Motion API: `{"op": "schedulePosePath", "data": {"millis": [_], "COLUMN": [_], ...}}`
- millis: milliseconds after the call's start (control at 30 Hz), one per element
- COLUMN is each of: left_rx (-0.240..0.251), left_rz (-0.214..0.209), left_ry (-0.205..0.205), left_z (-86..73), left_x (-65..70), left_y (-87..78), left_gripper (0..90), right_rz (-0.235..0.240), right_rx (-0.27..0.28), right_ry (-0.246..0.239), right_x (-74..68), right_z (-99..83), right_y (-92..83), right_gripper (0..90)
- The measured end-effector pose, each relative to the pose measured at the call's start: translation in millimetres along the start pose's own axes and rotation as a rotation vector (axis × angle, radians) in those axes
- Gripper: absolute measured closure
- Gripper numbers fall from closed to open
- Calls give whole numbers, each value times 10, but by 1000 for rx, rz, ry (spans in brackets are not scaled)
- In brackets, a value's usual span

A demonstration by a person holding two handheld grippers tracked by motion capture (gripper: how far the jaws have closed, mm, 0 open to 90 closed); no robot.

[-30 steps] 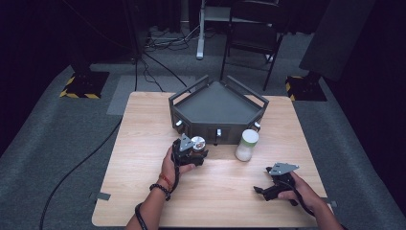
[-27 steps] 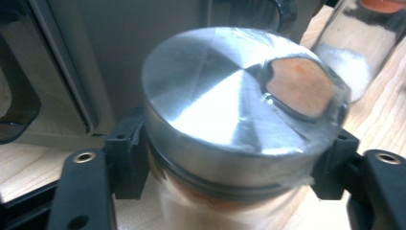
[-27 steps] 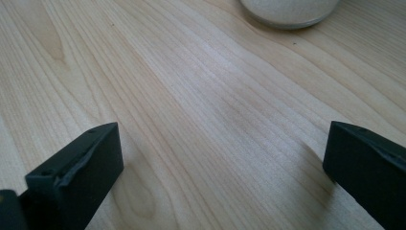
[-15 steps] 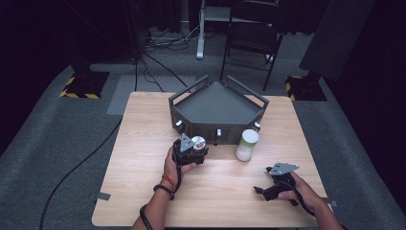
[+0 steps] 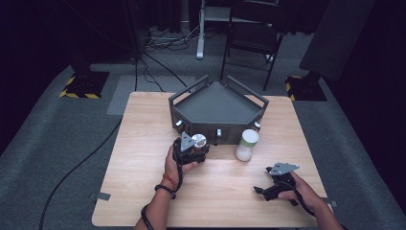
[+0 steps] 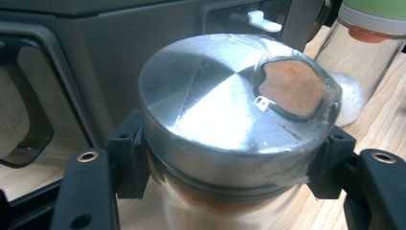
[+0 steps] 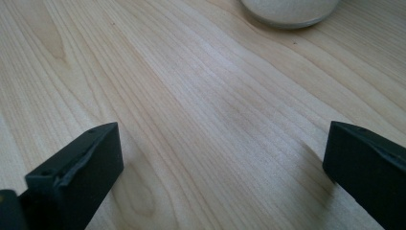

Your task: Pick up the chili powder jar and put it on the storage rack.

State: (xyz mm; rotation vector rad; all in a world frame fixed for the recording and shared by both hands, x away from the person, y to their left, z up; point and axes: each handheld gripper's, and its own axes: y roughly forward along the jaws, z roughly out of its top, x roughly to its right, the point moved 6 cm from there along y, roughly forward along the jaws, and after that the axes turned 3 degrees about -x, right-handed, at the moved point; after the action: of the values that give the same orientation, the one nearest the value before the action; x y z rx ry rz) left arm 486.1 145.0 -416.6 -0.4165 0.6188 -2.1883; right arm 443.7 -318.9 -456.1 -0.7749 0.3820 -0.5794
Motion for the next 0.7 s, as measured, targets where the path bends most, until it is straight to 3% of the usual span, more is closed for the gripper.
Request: {"op": "schedulePosePath", "data": {"millis": [300, 400, 700], "left_rx": [32, 48, 70], "left_rz": [25, 16, -21], "left_ry": [-13, -21, 16], "left_z": [114, 166, 371], "left_x": [11, 12, 82], "left_y": [-98, -141, -253], "left_gripper": [320, 319, 319], "right_rz": [0, 0, -2], "right_rx": [0, 0, 0], "right_ry": [0, -1, 1], "right_x": [0, 0, -3], "right_z": [0, 0, -1], "right_y": [0, 0, -2], "right_gripper": [0, 0, 0]}}
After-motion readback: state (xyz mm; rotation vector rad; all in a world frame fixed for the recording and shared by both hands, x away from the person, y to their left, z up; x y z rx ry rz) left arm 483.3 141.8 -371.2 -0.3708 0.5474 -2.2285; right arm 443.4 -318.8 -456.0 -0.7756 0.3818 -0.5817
